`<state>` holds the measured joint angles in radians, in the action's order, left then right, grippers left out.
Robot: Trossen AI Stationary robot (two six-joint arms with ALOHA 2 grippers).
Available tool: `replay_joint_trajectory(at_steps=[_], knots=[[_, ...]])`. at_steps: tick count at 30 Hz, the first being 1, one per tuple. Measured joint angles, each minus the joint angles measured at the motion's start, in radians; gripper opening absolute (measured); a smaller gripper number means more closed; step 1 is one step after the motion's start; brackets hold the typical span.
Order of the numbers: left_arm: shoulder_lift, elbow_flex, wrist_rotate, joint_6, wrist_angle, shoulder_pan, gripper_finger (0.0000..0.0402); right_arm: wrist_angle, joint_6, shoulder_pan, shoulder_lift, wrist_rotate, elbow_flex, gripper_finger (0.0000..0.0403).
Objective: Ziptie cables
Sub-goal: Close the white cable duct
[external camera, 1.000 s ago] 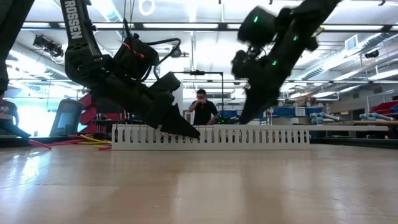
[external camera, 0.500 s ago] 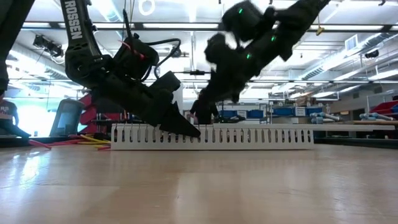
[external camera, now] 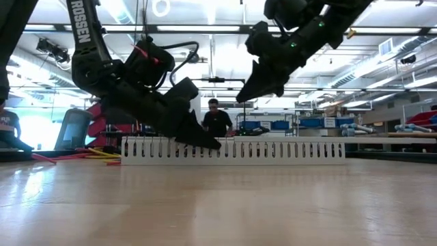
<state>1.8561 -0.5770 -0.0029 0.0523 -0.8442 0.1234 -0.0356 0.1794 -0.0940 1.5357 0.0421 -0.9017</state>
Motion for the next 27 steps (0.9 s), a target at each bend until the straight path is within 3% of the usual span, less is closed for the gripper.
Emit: replay_joint_trajectory(at_steps=[17, 27], knots=[[0.027, -0.066, -0.026, -0.025, 0.071, 0.000, 0.0287, 0.008, 0.033, 0.000, -0.100, 0.044, 0.089, 0.0000], [0.038, -0.068, -0.028, -0.017, 0.067, 0.000, 0.0233, 0.176, 0.138, 0.000, -0.101, 0.081, 0.089, 0.0000]])
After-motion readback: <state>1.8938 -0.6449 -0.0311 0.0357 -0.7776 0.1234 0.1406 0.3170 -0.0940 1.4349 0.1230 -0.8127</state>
